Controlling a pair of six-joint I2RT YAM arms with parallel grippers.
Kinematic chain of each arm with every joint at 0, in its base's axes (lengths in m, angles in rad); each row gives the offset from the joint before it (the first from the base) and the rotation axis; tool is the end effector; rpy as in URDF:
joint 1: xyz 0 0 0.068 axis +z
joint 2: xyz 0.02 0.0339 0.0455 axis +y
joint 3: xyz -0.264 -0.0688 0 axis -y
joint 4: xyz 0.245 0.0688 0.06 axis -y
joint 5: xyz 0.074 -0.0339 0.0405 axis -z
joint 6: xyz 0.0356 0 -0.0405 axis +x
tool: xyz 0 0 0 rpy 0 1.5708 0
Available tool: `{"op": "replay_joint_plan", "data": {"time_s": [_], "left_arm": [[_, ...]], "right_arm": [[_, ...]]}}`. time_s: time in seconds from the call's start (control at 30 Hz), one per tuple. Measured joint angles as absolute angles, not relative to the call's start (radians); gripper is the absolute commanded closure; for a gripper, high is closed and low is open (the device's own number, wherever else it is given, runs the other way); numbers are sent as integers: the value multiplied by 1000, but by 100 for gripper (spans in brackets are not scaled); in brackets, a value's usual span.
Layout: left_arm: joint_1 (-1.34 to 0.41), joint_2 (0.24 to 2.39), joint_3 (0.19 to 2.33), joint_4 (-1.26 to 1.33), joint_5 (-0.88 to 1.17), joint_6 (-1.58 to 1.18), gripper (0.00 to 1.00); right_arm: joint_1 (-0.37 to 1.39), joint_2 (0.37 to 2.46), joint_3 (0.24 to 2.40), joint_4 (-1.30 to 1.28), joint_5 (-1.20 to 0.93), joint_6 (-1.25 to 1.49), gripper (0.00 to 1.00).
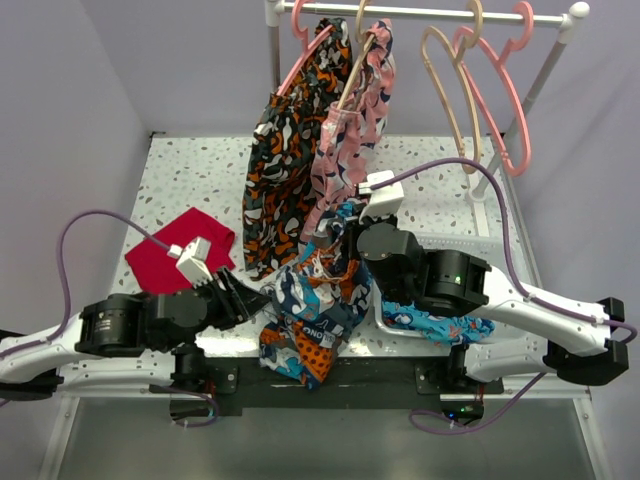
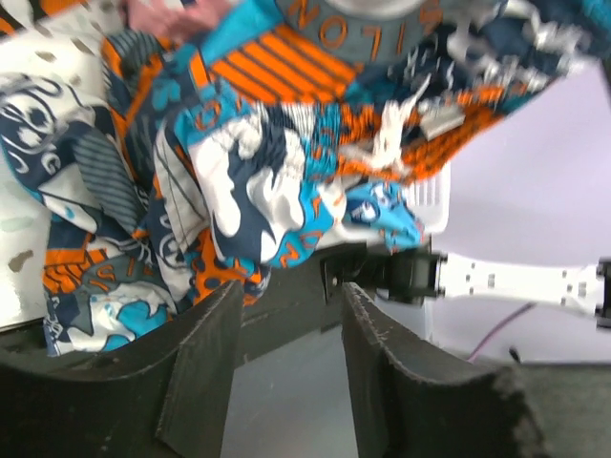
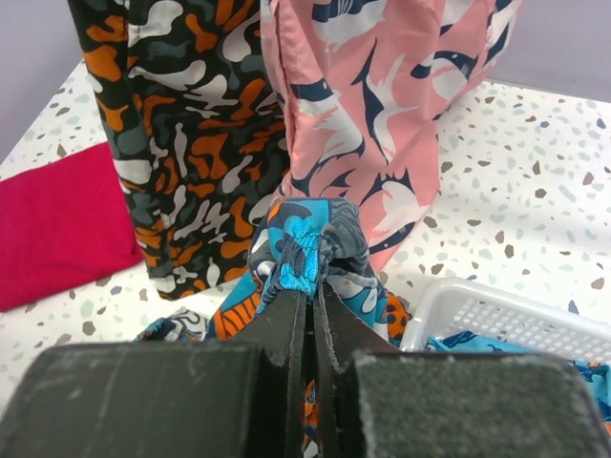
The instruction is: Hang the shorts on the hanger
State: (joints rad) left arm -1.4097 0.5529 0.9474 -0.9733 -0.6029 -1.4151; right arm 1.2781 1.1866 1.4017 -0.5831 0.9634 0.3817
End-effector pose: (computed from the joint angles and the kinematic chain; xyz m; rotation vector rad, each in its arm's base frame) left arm 0.0336 -0.0806 0.3452 -0.3756 2.1961 -1.0662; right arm 0.0960 0.2171 0.4352 -0.1849 1.7752 0.2578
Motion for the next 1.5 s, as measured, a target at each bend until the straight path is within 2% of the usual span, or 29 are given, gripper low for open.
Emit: {"op": "replay_joint_plan", "data": {"time_s": [0.17, 0.43, 0.5, 0.7, 0.83, 1.03, 1.5], "left_arm": [[-1410, 618, 1012, -1014, -708, -1438, 34], [-1373, 751, 1065, -942, -694, -1288, 31], [-1292, 769, 1067, -908, -636, -1231, 34], [-862, 807, 1017, -784, -314, -1055, 46], [-731, 849, 981, -735, -163, -1007, 51], [-683, 908, 953, -686, -21, -979, 53], [-682, 857, 759, -621, 110, -988, 58]], "right_arm": [[1278, 1187, 1399, -583, 934, 389, 100], [1278, 1187, 1399, -583, 896, 404, 100], [1278, 1187, 1399, -583, 892, 406, 100], [1278, 1184, 1396, -583, 883, 419, 100], [1278, 1169, 1381, -584, 873, 426, 100], [1278, 1151, 1372, -584, 872, 427, 100], [1278, 1149, 1355, -583, 871, 425, 100]]}}
